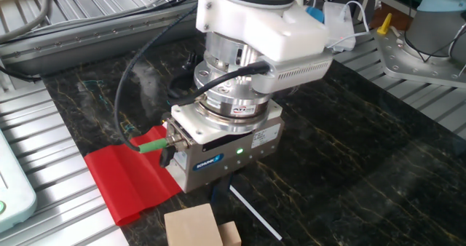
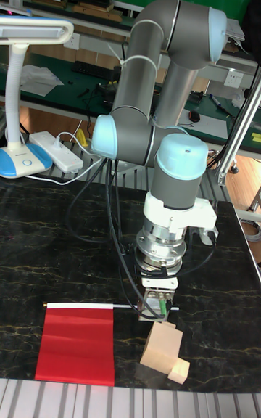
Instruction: Wave the flag
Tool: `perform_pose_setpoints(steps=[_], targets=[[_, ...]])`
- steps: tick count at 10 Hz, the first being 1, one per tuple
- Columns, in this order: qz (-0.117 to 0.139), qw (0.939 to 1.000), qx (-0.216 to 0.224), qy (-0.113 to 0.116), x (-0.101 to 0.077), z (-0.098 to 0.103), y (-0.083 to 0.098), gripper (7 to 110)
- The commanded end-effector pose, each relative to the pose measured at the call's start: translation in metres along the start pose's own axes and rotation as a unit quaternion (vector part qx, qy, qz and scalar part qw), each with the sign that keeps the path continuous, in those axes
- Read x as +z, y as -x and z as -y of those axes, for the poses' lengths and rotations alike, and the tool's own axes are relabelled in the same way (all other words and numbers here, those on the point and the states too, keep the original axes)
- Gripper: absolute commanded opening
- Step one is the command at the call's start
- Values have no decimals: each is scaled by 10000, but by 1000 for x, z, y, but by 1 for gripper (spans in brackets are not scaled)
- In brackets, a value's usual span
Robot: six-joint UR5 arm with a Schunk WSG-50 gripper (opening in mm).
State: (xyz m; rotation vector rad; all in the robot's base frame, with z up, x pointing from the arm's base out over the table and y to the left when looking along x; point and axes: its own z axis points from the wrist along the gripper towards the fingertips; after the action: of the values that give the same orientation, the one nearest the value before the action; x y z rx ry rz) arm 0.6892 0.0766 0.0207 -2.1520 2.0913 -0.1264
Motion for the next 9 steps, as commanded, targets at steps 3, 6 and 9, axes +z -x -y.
perform_pose_setpoints(steps=[3,6,9], targets=[[187,9971,-38,734,3,-48,-6,22],[135,9972,-73,736,7,-52,-11,22],[82,9981,-23,616,8,-47,-11,22]])
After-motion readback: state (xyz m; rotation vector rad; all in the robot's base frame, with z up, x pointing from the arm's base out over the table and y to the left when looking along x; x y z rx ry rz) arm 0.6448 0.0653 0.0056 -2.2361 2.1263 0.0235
